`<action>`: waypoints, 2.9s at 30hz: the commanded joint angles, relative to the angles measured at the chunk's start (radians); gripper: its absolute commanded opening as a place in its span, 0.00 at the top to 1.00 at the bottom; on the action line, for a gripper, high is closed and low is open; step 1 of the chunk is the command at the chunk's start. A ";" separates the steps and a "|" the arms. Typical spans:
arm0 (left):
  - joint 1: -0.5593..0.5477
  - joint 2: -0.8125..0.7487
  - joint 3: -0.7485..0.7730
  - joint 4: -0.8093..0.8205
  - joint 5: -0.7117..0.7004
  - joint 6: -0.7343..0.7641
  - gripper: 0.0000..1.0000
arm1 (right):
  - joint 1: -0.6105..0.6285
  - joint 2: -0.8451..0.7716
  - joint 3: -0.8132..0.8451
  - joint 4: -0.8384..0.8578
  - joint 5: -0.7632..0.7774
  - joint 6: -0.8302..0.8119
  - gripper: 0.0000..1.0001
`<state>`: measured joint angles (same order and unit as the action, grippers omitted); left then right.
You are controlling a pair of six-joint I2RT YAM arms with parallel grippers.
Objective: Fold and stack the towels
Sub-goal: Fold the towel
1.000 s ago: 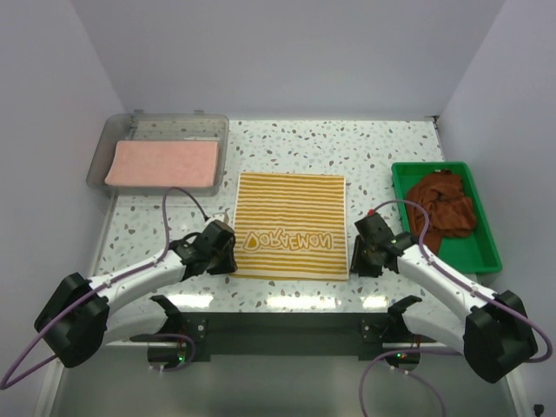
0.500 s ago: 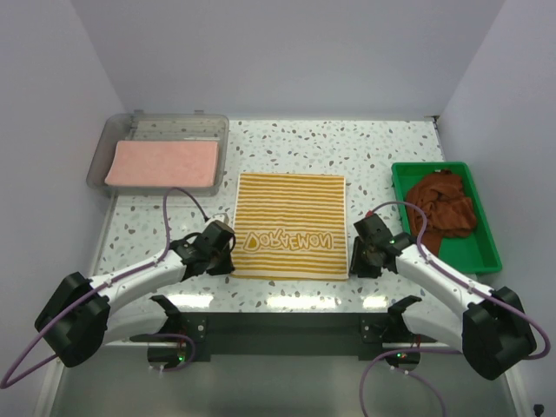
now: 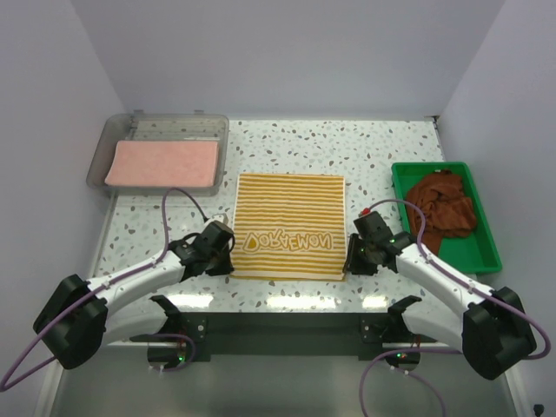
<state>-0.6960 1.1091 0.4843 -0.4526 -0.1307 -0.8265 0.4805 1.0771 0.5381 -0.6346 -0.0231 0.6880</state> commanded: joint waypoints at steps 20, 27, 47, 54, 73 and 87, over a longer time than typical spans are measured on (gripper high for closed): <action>0.001 -0.032 0.017 -0.064 0.002 0.029 1.00 | 0.068 -0.008 0.152 0.022 -0.064 -0.076 0.67; 0.003 -0.040 0.016 -0.081 0.009 0.033 1.00 | 0.188 0.096 0.160 0.082 -0.023 -0.019 0.68; 0.003 -0.028 0.017 -0.120 0.003 0.040 1.00 | 0.187 0.055 0.003 -0.111 0.227 0.143 0.90; 0.003 -0.044 0.031 -0.135 0.031 0.029 0.69 | 0.185 0.015 0.094 -0.166 0.242 0.116 0.72; -0.026 0.133 0.370 -0.097 0.037 0.076 0.38 | 0.182 0.346 0.410 0.045 0.063 -0.212 0.59; -0.028 0.305 0.205 -0.001 0.173 0.087 0.43 | 0.167 0.466 0.255 0.046 0.028 -0.163 0.58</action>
<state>-0.7204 1.4582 0.7517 -0.4736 -0.0235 -0.7223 0.6495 1.5604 0.8562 -0.5522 0.0250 0.4896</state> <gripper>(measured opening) 0.570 0.420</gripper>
